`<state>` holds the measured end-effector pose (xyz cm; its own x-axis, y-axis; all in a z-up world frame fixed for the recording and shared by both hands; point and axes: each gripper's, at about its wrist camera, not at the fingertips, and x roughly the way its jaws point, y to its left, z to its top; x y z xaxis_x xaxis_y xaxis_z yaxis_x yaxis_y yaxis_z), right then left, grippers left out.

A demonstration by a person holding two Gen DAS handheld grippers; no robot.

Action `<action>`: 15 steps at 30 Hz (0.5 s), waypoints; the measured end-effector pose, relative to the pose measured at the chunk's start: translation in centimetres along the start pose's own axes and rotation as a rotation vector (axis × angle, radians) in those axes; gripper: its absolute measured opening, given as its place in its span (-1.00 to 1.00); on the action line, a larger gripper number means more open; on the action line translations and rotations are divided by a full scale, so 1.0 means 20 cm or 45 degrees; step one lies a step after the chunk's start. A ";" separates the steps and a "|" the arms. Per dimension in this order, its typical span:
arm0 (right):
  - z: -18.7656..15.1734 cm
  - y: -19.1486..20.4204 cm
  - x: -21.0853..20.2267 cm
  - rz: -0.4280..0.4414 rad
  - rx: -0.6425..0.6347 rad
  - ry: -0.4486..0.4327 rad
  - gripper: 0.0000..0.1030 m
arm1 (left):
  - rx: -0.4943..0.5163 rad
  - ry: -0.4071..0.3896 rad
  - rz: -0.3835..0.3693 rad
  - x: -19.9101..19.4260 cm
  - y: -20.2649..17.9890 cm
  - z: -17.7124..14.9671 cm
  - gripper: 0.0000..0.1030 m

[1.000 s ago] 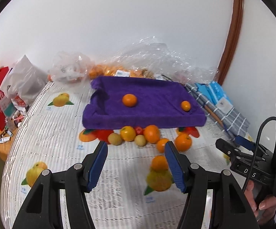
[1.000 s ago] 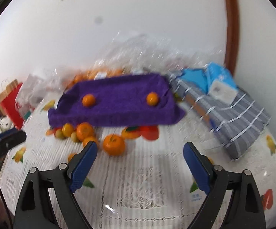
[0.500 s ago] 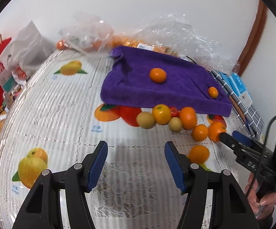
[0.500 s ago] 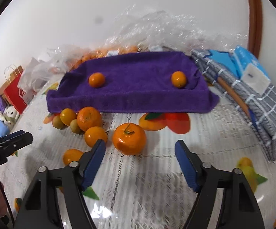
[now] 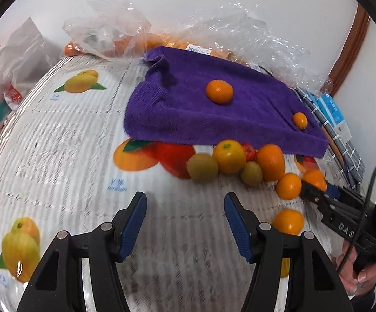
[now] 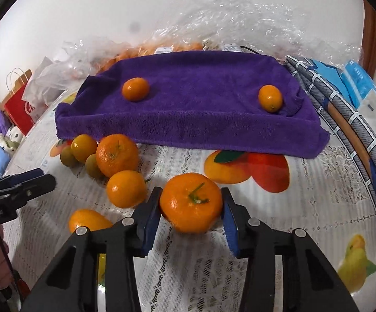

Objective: Organize fruits
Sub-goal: 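Grasp the large stemmed tangerine with the right gripper, then grasp the yellow-green round fruit with the left gripper while the right holds the tangerine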

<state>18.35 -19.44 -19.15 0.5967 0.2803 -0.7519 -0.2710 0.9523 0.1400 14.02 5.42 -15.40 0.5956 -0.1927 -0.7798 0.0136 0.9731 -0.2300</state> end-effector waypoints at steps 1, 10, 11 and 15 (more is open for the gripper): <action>0.00 -0.01 -0.01 -0.006 0.012 -0.006 -0.16 | 0.007 -0.001 -0.010 0.01 -0.01 0.01 0.12; -0.13 -0.11 -0.12 -0.156 0.003 -0.029 -0.16 | 0.105 -0.041 0.054 0.09 -0.06 0.09 -0.16; -0.14 -0.12 -0.13 -0.148 0.023 -0.031 -0.16 | 0.112 -0.046 0.047 0.09 -0.06 0.09 -0.21; -0.13 -0.14 -0.13 -0.144 0.050 -0.055 -0.16 | 0.137 -0.046 0.005 0.09 -0.06 0.07 -0.46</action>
<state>15.50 -23.08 -19.20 0.6539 0.1753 -0.7360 -0.1712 0.9818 0.0818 16.21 4.19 -15.65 0.6246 -0.1859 -0.7585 0.0961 0.9822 -0.1616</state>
